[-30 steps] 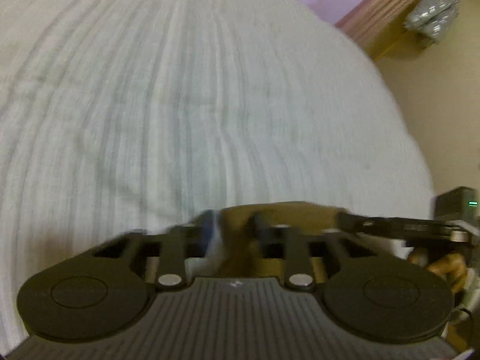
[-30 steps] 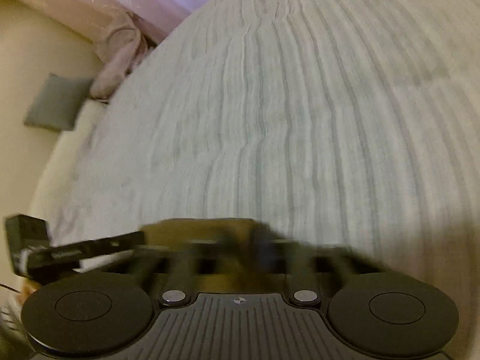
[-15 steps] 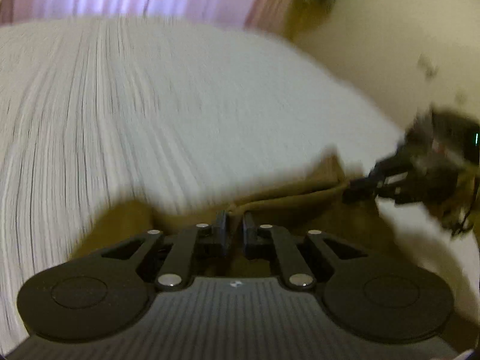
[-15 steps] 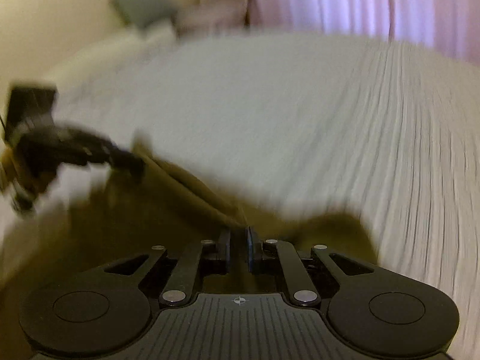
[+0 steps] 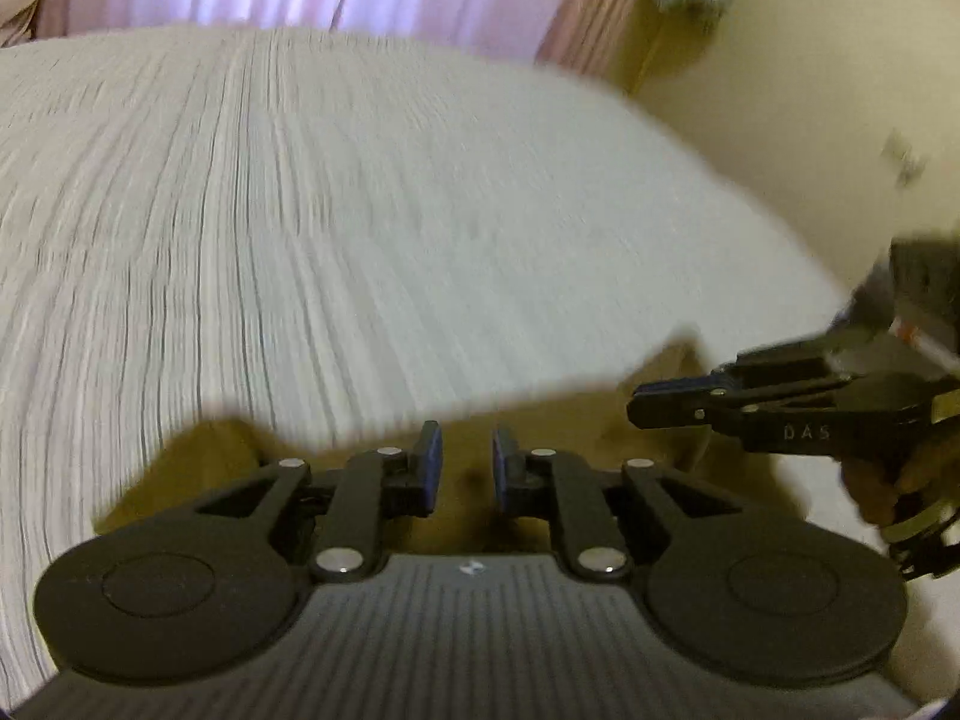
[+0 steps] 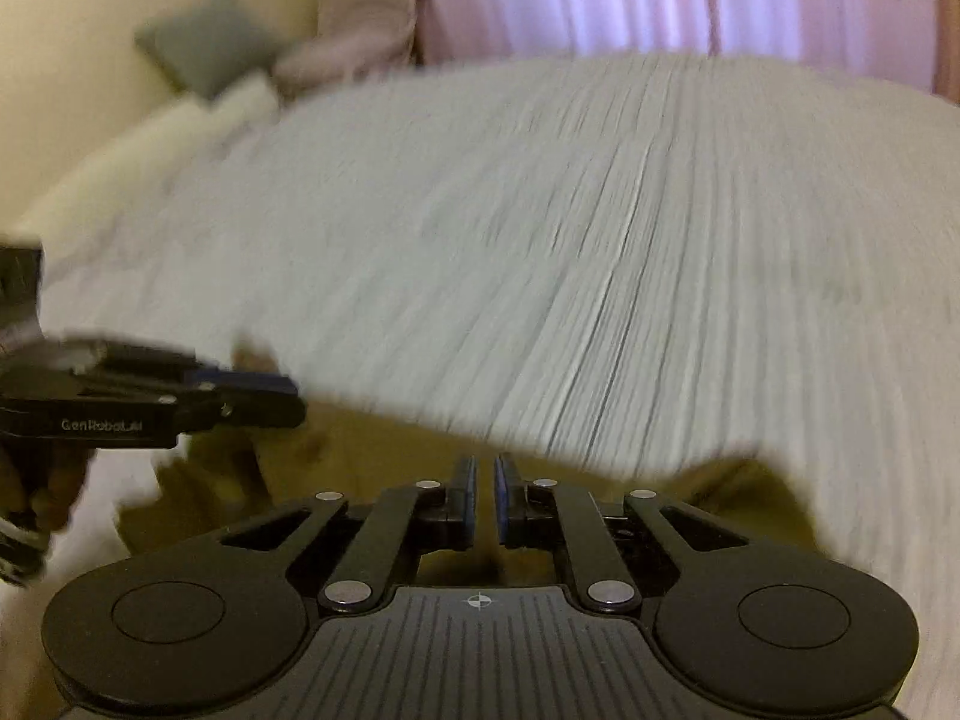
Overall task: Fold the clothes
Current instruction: 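Grasp the collar end with both grippers and fold it toward the hem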
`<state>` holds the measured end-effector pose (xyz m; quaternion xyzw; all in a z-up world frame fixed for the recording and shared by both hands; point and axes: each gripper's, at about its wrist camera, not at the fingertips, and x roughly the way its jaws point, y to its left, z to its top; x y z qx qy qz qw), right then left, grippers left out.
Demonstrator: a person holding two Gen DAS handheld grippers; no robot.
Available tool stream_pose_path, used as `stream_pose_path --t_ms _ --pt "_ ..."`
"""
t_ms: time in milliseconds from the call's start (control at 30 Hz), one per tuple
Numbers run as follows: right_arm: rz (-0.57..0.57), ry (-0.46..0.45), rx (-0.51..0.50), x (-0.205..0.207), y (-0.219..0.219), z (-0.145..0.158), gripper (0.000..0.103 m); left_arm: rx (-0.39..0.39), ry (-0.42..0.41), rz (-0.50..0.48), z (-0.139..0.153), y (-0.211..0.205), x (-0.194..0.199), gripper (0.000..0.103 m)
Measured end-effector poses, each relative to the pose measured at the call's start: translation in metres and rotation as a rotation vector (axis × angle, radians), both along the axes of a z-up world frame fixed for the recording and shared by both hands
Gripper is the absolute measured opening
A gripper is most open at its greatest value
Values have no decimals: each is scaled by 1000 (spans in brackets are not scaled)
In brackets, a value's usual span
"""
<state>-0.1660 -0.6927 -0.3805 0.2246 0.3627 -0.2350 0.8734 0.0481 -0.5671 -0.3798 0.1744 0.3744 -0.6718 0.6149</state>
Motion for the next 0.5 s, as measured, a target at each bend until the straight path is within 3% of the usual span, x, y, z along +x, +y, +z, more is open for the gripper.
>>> stream_pose_path --t_ms 67,133,200,400,433,467,500 --pt "9 83 -16 -7 15 -27 9 46 -27 13 -22 15 -11 12" --pt "7 81 -50 -23 27 -35 9 56 -29 39 -31 37 -12 12" --pt "13 88 -50 -32 32 -26 9 67 -27 83 -27 51 -8 20" --pt "-1 46 -189 -19 18 10 12 -50 -103 155 5 35 8 18" --pt "-18 38 -196 -14 10 11 21 -67 -114 167 8 29 11 18" --pt "-44 48 -202 -10 3 5 64 -85 -125 180 11 23 14 18" --pt "-70 60 -207 -7 -3 -1 90 -80 -135 195 9 18 18 18"
